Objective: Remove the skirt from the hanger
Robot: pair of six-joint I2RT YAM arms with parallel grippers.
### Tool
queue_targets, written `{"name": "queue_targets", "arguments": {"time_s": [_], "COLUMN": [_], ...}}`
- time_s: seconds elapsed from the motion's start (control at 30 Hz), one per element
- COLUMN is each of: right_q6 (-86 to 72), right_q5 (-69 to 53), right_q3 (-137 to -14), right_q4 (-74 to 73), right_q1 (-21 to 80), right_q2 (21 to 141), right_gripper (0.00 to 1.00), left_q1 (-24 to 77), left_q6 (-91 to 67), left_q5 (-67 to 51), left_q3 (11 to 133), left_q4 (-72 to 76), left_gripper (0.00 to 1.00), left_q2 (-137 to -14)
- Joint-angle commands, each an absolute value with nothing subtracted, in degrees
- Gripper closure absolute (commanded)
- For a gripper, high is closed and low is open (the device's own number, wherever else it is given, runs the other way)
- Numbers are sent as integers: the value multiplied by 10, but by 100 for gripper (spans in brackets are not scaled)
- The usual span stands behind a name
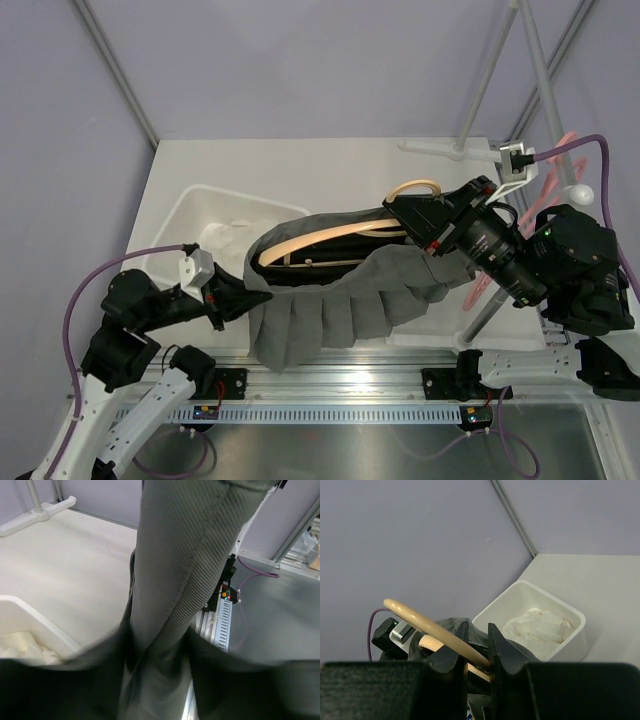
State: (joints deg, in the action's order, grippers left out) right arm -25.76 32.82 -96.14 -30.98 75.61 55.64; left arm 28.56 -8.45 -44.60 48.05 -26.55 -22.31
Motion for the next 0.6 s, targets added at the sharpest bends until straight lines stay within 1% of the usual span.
{"name": "queue_targets", "arguments": {"time_s": [0.0,0.13,0.17,0.27,0.4,0.43,0.57], "right_q6": [-270,-266,-265,-264,-259,-258,-257], "right_q5": [316,317,317,330,344,343,345], "right_q3": [-982,-990,-991,-990,-977,-981,-990], "right_q4": [-266,-258,-257,-249,-230,-233,-246], "right_q1": [751,752,752,752,752,752,752], "right_q2": [544,543,542,535,521,523,540], "right_gripper": [100,100,100,100,100,100,100], "left_q1": [286,286,286,285,285,286,285], "left_q6": [-98,-143,-155,-185,-208,-215,-245], "left_q5": [-439,-354,-294,-255,-327,-367,-435], "left_q3": [481,455,447,432,416,411,397], "left_q4": [-235,-251,-261,-280,-265,-236,-171], "left_gripper": [100,100,100,100,100,100,100], "left_q2": [-248,-238,-231,-225,-243,-240,-202]}}
